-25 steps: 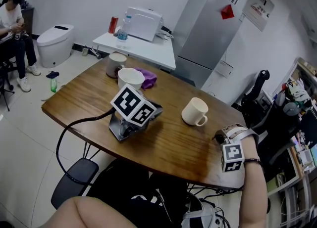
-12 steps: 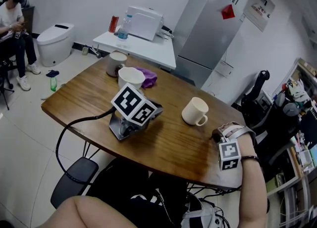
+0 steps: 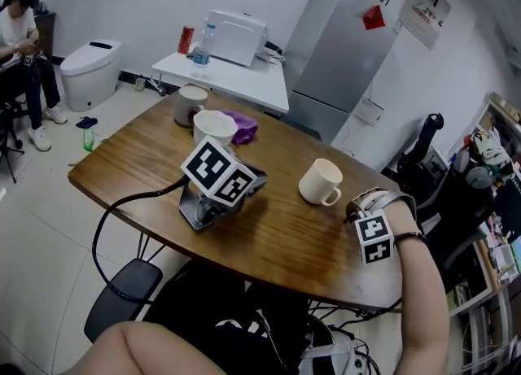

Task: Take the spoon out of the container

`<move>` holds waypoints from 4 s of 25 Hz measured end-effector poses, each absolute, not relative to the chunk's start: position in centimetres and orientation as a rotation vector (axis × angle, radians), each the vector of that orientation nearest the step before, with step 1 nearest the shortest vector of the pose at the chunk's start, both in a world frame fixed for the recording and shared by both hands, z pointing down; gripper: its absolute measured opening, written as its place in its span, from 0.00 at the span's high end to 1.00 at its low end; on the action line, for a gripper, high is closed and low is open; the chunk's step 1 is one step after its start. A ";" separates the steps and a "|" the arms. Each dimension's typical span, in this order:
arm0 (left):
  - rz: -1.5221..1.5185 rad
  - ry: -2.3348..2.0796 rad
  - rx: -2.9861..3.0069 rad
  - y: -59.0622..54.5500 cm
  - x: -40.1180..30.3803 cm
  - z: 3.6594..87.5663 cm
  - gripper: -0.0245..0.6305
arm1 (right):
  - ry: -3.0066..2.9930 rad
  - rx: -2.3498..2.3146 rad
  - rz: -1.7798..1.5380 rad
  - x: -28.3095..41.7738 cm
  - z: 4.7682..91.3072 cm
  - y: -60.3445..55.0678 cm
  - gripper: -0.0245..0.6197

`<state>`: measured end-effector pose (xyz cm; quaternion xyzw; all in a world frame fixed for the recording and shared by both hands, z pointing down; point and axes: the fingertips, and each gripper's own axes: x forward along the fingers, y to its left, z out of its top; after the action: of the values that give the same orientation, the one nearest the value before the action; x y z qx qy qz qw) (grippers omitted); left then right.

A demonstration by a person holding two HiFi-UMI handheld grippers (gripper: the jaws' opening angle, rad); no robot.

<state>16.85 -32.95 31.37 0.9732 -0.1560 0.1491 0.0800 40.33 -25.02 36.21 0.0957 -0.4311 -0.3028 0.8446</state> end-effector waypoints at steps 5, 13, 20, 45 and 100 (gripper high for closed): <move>0.447 -0.467 2.910 -32.9 16.8 31.4 0.93 | -0.855 0.063 -0.625 40.2 36.3 -24.9 0.88; 0.446 -0.469 2.912 -32.9 16.9 31.4 0.93 | -0.806 -0.100 -0.581 39.9 37.3 -23.3 0.80; 0.447 -0.468 2.912 -32.8 16.9 31.3 0.93 | -0.859 0.009 -0.623 40.0 36.4 -23.5 0.80; 0.447 -0.467 2.911 -33.0 16.8 31.5 0.93 | -1.318 0.784 -0.536 36.1 30.0 -24.9 0.96; 0.449 -0.467 2.909 -32.9 16.9 31.3 0.93 | -2.408 1.641 0.231 33.0 29.5 -23.6 0.96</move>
<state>16.87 -32.90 31.28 0.9729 -0.1561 0.1501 0.0807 33.01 -23.57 29.53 0.5581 -0.8188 0.0785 0.1091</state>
